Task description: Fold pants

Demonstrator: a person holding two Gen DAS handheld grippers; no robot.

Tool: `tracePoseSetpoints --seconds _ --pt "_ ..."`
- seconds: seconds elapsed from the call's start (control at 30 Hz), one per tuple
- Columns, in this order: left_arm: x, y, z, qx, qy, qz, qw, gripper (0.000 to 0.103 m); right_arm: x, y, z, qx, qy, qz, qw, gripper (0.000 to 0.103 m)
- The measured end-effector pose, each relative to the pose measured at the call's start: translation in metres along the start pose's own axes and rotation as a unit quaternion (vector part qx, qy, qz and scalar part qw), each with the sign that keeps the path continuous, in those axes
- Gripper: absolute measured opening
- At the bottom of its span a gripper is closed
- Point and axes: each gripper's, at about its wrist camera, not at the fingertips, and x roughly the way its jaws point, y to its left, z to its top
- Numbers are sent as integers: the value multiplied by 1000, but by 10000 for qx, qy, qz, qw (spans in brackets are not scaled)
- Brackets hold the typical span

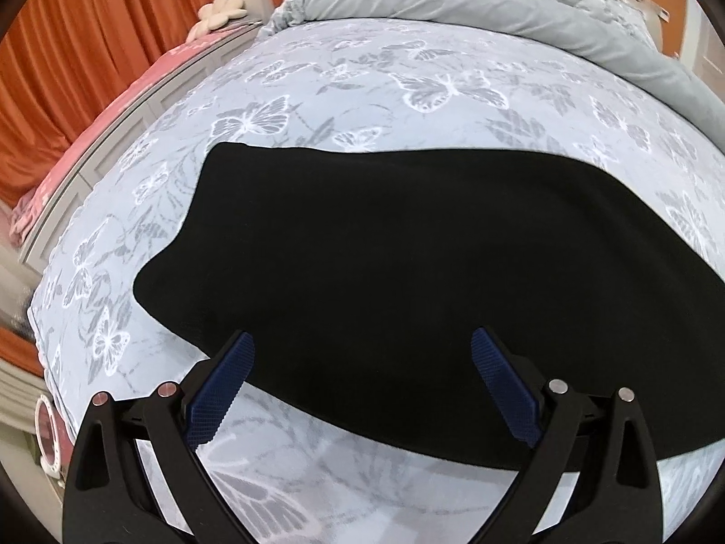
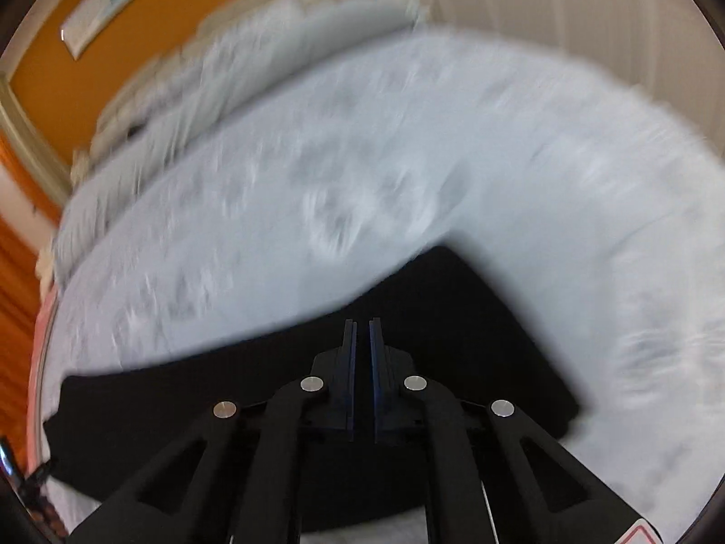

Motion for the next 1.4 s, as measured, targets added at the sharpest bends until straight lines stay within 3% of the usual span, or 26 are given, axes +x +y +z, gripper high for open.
tracePoseSetpoints --seconds 0.07,0.17,0.23,0.3,0.33,0.37,0.43,0.53,0.57,0.6,0.7,0.83,0.97,1.13,1.17,1.23,1.27,1.3,1.4 --pt "0 -3 -1 119 -15 -11 9999 95 16 -2 4 -193 -114 -158 9996 0" --pt "2 -6 0 234 -85 106 9996 95 5 -24 22 538 -618 -297 9962 0" --pt "5 -7 1 245 -47 106 9996 95 -8 -20 22 597 -897 -304 9937 9" --pt "9 -9 4 197 26 6 9998 95 0 -12 23 172 -715 -225 9970 16" --pt "11 -11 5 193 62 -22 9998 95 10 -13 21 93 -522 -365 9979 14" --pt "11 -13 5 197 75 -11 9998 95 14 -19 19 171 -525 -413 9976 1" --pt "11 -16 4 219 84 -2 9997 95 0 -31 17 566 -710 -541 9944 0" --pt "5 -18 3 312 -34 17 9995 95 -42 -28 13 603 -1056 -786 9895 33" --pt "4 -17 4 309 -80 55 9995 95 -54 -28 6 545 -1100 -766 9895 59" --pt "2 -15 5 274 -129 75 9995 95 -65 -29 -5 504 -1122 -817 9890 69" --pt "-4 -5 8 31 -181 -135 9997 95 -76 -45 -26 482 -858 -1004 9901 74" --pt "-12 2 6 -115 -234 -431 9987 95 -78 -80 -48 1194 -578 -607 9893 74" --pt "-25 2 0 -21 -509 -431 9978 95 -64 -94 -56 1679 -354 -91 9851 75" --pt "-35 6 -4 12 -740 -521 9959 95 -43 -72 -51 1413 -400 -285 9887 76" --pt "-35 6 -5 25 -747 -562 9956 95 -40 -67 -48 1331 -427 -327 9896 69" --pt "-36 7 -5 67 -758 -589 9954 95 -33 -59 -43 1233 -401 -330 9910 43" --pt "-35 7 -5 102 -750 -608 9953 95 -31 -58 -42 1267 -351 -172 9912 15" --pt "-35 8 -5 123 -739 -620 9953 95 -29 -56 -41 1358 -335 30 9902 14" --pt "-34 11 -4 140 -743 -652 9950 95 -45 -34 -34 1252 -640 63 9900 14"
